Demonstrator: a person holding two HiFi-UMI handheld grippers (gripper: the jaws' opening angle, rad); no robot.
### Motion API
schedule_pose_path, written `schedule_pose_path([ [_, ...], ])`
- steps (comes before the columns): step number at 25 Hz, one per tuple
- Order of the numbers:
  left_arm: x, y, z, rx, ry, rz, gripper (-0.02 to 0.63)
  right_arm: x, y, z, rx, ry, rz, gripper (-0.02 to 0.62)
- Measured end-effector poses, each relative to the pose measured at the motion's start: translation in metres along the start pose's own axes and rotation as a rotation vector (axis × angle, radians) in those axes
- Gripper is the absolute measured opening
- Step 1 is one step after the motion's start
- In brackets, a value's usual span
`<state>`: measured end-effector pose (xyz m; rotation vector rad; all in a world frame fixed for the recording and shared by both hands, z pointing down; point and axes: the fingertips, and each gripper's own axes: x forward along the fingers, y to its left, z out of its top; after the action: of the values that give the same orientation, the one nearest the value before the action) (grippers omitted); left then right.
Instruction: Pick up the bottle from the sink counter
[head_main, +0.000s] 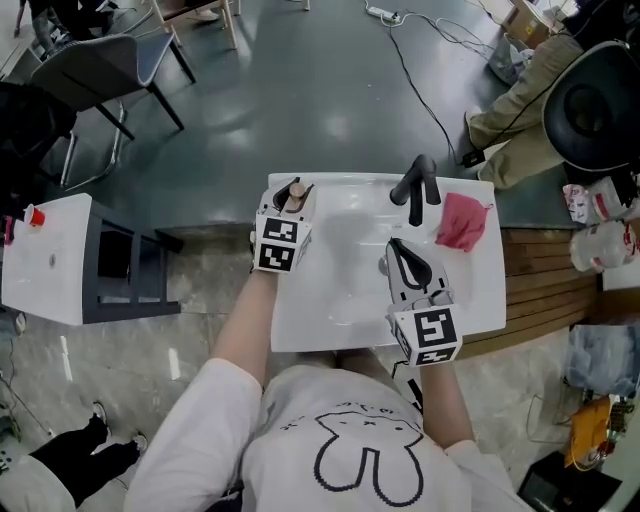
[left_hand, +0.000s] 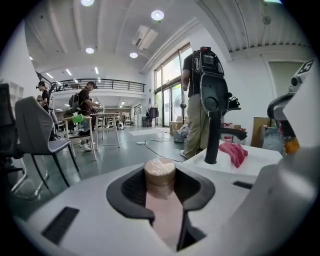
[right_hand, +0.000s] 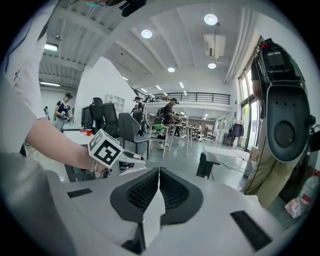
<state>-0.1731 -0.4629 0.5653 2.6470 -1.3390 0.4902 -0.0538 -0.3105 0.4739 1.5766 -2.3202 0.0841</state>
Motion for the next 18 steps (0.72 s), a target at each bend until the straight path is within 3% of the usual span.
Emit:
schedule_pose_path([
  [18, -0.079, -0.027, 0.061, 0.022, -0.083, 0.053, 0.124, -0.042, 0.004, 0.039, -0.032, -0.101, 0.060, 0.032],
])
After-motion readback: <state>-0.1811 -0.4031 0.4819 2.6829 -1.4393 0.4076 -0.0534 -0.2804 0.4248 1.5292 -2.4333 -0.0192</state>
